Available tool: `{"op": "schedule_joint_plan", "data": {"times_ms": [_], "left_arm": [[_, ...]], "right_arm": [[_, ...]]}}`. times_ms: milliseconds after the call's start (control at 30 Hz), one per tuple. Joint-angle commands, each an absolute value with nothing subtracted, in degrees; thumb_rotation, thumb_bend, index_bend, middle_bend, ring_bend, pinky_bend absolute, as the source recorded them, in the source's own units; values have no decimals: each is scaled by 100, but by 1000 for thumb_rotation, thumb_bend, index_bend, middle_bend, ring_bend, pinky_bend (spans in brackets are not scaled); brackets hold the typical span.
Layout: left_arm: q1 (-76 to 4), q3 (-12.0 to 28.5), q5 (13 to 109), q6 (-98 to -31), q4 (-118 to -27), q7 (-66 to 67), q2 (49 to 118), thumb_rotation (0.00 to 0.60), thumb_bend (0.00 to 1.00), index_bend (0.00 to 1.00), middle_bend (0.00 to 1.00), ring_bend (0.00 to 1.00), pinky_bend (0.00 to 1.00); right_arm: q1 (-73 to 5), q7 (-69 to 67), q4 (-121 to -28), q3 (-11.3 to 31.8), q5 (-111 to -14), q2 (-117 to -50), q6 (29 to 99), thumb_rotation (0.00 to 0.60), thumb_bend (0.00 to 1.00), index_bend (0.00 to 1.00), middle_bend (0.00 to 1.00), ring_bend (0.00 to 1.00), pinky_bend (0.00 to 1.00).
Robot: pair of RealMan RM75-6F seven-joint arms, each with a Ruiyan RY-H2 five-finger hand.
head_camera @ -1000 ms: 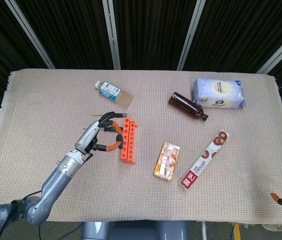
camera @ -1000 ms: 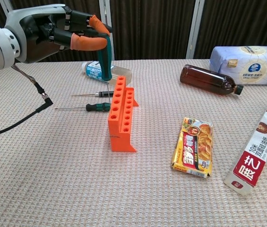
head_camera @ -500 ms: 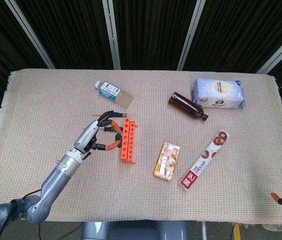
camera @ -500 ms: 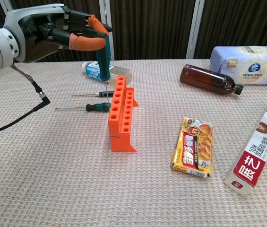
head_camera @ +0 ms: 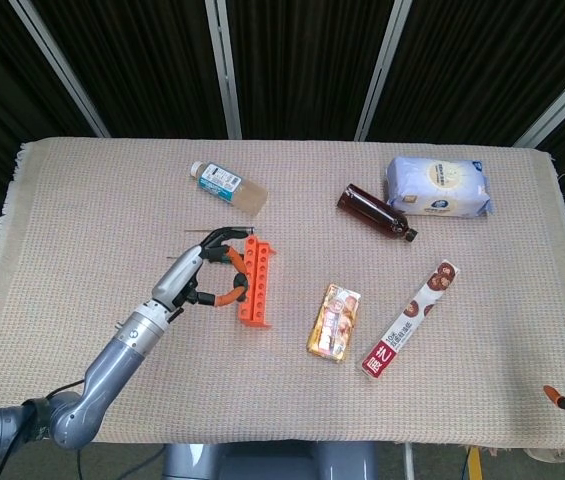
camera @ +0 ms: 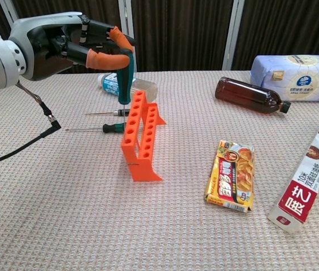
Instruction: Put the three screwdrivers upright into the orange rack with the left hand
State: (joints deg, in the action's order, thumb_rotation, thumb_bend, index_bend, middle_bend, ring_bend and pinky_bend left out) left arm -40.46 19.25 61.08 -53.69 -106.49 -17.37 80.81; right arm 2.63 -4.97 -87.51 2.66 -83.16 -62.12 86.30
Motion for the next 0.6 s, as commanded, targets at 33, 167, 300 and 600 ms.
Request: {"op": "schedule_joint_plan", "data": {"times_ms": [33,167,300,600], "left_arm": [[-4069,1894,6110,-5365,-10617,-1695,8127,600,449,662,119,0,0],[-4083,1859,6134,-5416,-10562,-1635,8220,600,449,662,119,0,0],[-4103,1837,6156,-5440,-10516,-1590,8292,600,450,662,119,0,0],[-4119,1814,6186,-5496,-10448,-1516,8369,600,450,661,119,0,0]], "right_arm": [[261,-496,-8743,266,-8312,-6219,8623,600,0,45,0,0,0],[266,-509,-8737,268,-8298,-6222,8620,600,0,45,0,0,0],[267,-496,-8742,274,-8276,-6210,8611,600,0,44,0,0,0],[260,-498,-8742,279,-8271,-6224,8598,600,0,45,0,0,0]]}}
